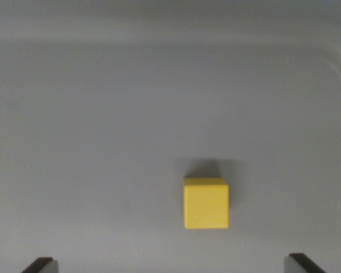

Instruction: Pick yellow cube

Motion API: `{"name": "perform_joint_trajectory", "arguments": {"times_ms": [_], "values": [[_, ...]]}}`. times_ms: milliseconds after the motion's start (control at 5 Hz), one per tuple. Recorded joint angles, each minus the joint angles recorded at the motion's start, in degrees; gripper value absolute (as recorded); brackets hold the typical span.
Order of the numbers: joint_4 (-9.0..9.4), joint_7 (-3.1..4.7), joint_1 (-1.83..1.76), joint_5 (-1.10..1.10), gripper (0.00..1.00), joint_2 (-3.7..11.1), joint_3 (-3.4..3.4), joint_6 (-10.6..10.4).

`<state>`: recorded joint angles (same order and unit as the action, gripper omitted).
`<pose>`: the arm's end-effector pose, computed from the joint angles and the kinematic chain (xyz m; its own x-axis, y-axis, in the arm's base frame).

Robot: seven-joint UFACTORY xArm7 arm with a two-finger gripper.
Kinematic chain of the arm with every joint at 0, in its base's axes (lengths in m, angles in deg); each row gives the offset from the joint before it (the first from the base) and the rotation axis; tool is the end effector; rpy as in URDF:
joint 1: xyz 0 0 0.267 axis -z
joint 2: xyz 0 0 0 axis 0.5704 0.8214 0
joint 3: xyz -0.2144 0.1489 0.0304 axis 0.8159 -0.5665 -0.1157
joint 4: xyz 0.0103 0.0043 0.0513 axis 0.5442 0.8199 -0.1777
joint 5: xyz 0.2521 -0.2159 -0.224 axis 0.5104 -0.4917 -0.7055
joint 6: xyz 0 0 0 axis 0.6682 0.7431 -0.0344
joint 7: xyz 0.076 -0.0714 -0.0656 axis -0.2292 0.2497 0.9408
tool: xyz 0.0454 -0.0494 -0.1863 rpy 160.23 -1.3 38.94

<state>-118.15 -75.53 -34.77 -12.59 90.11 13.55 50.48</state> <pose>0.5376 -0.0349 0.1775 0.9976 0.0308 -0.0626 0.0319 -0.9994 0.0157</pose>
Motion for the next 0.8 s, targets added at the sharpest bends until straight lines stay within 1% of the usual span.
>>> {"name": "perform_joint_trajectory", "arguments": {"times_ms": [200,400,600,800], "values": [[0.00,0.00,0.00,0.00,0.00,0.00,0.00,0.0],[1.64,0.86,0.29,0.31,0.00,0.93,0.13,-2.5],[1.64,0.86,0.29,0.31,0.00,0.93,0.13,-2.5],[3.38,1.78,0.59,0.65,0.00,1.92,0.27,-5.1]]}}
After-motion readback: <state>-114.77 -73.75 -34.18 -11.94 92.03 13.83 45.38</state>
